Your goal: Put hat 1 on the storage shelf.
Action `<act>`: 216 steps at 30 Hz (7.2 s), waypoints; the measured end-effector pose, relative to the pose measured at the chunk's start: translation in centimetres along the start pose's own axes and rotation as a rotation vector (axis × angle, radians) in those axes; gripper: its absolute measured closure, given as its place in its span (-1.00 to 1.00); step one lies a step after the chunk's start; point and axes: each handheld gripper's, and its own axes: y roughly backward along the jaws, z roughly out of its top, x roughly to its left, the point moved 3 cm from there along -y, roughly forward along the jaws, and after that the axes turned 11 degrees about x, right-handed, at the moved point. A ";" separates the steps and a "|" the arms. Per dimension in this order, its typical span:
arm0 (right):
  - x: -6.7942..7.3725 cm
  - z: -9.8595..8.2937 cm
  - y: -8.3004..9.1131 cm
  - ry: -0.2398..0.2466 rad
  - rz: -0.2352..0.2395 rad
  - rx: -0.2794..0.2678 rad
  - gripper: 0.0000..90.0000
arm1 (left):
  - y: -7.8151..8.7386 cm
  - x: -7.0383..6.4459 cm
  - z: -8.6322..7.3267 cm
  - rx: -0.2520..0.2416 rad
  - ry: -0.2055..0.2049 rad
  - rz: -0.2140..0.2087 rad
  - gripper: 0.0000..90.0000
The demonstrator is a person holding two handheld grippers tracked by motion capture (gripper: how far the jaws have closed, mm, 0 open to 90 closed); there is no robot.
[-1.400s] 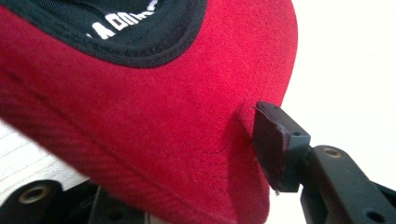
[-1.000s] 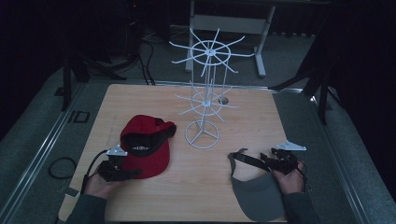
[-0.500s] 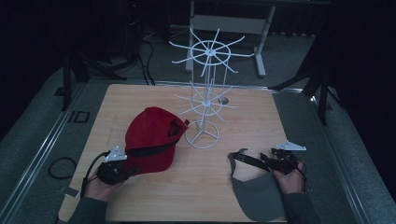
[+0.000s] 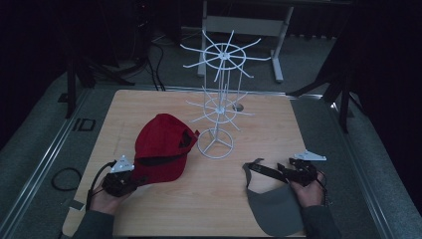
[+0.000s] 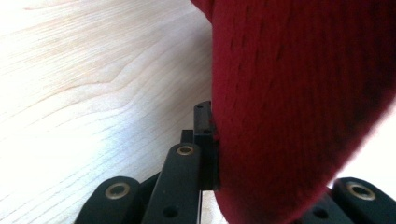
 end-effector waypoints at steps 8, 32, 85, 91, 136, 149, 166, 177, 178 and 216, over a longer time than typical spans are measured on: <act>0.0 0.0 0.0 0.000 0.000 0.000 -0.11 | 0.2 0.3 0.0 -0.006 0.000 0.020 0.91; 0.0 0.0 0.0 0.000 0.001 0.000 -0.11 | 0.9 1.8 1.4 -0.031 0.039 0.096 0.91; 0.0 0.0 0.0 -0.001 0.002 0.001 -0.12 | 5.5 4.4 7.7 -0.184 0.070 0.226 0.91; 0.0 0.0 0.0 -0.001 0.002 0.001 -0.12 | 5.9 4.4 8.5 -0.201 0.063 0.231 0.91; 0.0 0.0 0.0 -0.001 0.002 -0.001 -0.12 | 8.5 4.3 12.8 -0.310 0.042 0.254 0.91; 0.0 0.0 0.0 -0.001 0.002 0.000 -0.12 | 9.6 4.2 14.1 -0.341 0.039 0.257 0.91; 0.0 0.0 0.0 -0.002 0.003 0.000 -0.12 | 10.5 4.0 15.4 -0.373 0.033 0.254 0.91; 0.0 0.0 0.0 -0.002 0.003 -0.001 -0.12 | 11.2 3.9 16.2 -0.401 0.037 0.247 0.91; 0.0 0.0 0.0 -0.003 0.003 -0.001 -0.12 | 11.3 3.9 16.2 -0.404 0.038 0.247 0.91; 0.0 0.0 0.0 0.000 0.004 0.000 -0.12 | 14.8 3.4 17.7 -0.578 0.098 0.186 0.91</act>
